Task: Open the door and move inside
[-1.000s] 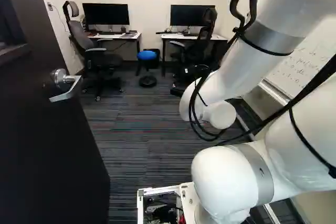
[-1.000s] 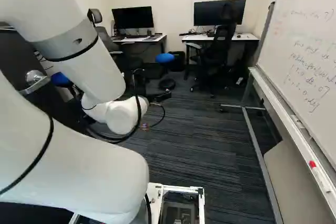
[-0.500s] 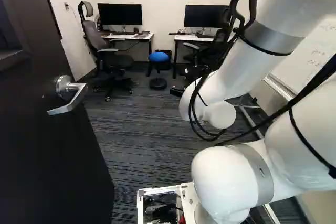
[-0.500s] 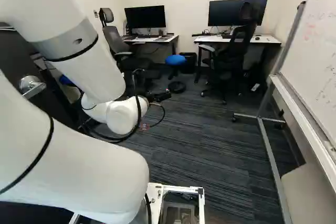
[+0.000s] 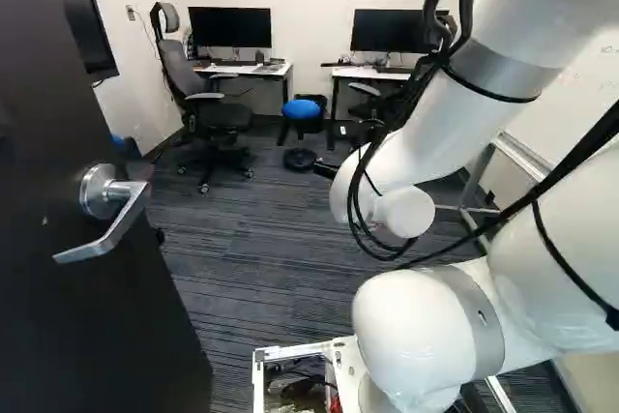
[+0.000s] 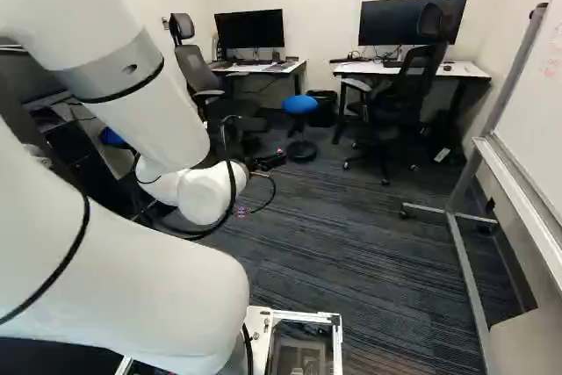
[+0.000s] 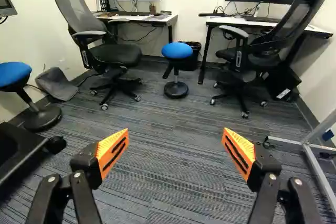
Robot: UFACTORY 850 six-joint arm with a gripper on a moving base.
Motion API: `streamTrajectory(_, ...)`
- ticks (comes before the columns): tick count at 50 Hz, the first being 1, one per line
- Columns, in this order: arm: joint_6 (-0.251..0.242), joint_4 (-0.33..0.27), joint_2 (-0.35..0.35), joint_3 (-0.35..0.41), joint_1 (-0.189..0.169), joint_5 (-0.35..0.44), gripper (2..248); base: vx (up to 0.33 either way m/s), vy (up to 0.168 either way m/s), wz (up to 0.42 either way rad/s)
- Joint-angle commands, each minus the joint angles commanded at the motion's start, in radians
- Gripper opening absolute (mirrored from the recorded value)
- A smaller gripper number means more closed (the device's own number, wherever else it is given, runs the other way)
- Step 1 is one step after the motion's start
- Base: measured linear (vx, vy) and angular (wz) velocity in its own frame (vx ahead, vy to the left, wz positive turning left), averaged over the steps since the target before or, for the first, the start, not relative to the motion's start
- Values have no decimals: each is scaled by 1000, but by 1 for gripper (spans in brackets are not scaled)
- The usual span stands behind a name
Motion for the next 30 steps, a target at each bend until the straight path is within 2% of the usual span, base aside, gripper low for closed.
streamTrajectory(30,0,0,0,0,0,0,247,189,8,9)
